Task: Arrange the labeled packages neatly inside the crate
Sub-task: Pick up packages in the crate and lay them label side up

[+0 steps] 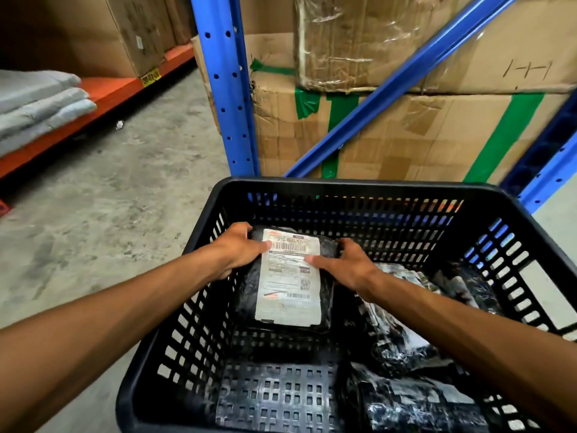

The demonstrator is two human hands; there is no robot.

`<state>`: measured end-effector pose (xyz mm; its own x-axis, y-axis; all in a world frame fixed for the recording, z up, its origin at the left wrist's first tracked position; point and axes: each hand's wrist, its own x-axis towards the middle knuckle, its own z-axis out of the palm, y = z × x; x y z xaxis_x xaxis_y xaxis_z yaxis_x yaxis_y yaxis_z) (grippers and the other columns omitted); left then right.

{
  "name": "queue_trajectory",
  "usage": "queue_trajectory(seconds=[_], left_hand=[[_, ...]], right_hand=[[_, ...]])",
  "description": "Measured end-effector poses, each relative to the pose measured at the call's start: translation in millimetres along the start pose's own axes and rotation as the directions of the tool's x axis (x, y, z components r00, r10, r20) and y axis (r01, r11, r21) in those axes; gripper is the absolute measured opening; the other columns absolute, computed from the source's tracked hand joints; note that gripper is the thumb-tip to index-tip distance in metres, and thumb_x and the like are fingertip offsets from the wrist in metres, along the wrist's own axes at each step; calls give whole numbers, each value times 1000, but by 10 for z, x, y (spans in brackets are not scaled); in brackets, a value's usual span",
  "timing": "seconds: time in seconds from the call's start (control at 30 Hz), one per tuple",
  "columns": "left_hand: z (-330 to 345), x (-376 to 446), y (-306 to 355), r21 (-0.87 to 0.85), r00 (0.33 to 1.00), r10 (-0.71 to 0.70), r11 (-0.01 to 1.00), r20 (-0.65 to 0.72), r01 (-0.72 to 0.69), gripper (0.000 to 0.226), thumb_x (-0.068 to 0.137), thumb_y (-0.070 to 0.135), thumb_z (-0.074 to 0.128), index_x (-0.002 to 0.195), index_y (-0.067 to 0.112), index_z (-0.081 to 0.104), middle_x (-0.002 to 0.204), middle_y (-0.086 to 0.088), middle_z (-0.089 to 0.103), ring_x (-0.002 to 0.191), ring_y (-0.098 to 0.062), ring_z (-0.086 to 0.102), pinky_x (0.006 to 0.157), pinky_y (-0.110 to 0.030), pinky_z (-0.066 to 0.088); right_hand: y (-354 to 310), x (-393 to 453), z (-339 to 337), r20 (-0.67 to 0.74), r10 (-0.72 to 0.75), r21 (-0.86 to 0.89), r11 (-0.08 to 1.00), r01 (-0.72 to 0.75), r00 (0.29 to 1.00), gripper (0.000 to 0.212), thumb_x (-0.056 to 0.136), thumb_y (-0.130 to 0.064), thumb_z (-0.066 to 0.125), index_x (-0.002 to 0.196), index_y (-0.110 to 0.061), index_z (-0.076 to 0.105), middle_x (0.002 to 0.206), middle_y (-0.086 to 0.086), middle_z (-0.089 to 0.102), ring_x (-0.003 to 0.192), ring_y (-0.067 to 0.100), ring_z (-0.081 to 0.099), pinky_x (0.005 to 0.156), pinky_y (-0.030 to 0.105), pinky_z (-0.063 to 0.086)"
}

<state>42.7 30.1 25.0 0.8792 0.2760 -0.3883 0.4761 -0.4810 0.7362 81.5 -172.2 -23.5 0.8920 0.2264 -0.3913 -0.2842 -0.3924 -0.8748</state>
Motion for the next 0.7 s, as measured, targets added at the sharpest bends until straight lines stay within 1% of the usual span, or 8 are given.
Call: queue_trajectory(seconds=[0.07, 0.13, 0.2, 0.27, 0.43, 0.5, 0.6, 0.7], left_hand=[[49, 67, -21, 233, 1000, -24, 972, -16, 27, 39, 89, 20, 62, 124, 6, 57, 122, -11, 65, 110, -27, 62, 97, -35, 49], [128, 54, -57, 467, 994, -80, 884, 75, 36, 46, 87, 19, 60, 131, 7, 54, 133, -12, 59, 119, -27, 57, 101, -34, 47], [242, 37, -116, 581, 974, -141, 814, 176, 13, 55, 86, 20, 59, 138, 10, 48, 137, -10, 56, 123, -26, 54, 104, -33, 45], [307, 36, -161, 612, 970, -155, 791, 187, 8, 56, 85, 18, 60, 138, 8, 46, 135, -10, 57, 121, -25, 56, 102, -30, 47], [215, 124, -138, 539, 991, -108, 841, 84, 47, 51, 81, 7, 61, 132, 8, 54, 131, -10, 60, 119, -25, 58, 100, -32, 49], [195, 127, -136, 598, 995, -80, 801, 62, 28, 51, 82, 7, 60, 133, 7, 53, 133, -11, 57, 120, -26, 57, 98, -29, 49], [274, 42, -175, 692, 985, -117, 722, 124, -1, 49, 86, 4, 55, 135, 4, 50, 136, -12, 56, 122, -26, 55, 97, -27, 47], [293, -14, -190, 725, 989, -91, 688, 120, -25, 47, 88, 7, 51, 135, 5, 49, 138, -14, 53, 123, -27, 53, 100, -31, 47]], right_hand=[[-76, 116, 100, -56, 74, -87, 993, -79, 996, 41, 76, -30, 80, 103, -7, 58, 105, 5, 66, 91, 21, 66, 69, 26, 52], [-46, 183, 260, 21, 162, -160, 975, -157, 987, 48, 80, -24, 77, 118, 0, 60, 119, 12, 66, 110, 27, 64, 84, 27, 51], [101, 160, 442, 124, 225, -231, 954, -192, 967, 67, 80, -22, 76, 137, -1, 47, 137, 14, 58, 124, 28, 57, 103, 27, 45], [225, 141, 536, 127, 227, -266, 946, -187, 966, 86, 78, -27, 77, 147, -4, 31, 143, 14, 53, 129, 29, 52, 108, 36, 44], [265, 191, 511, 26, 147, -204, 969, -139, 989, 47, 80, -20, 75, 123, -7, 60, 122, 12, 69, 108, 27, 66, 96, 39, 54], [260, 142, 523, 36, 132, -214, 969, -121, 991, 49, 82, -19, 73, 126, -6, 56, 124, 11, 68, 110, 26, 66, 97, 38, 54], [217, 51, 549, 83, 148, -329, 937, -113, 985, 64, 86, -16, 68, 140, -3, 35, 132, 12, 61, 119, 26, 59, 102, 36, 49], [65, -37, 417, 180, 136, -448, 893, -41, 974, 52, 88, -21, 66, 135, -8, 48, 133, 9, 61, 119, 24, 59, 102, 32, 48]])
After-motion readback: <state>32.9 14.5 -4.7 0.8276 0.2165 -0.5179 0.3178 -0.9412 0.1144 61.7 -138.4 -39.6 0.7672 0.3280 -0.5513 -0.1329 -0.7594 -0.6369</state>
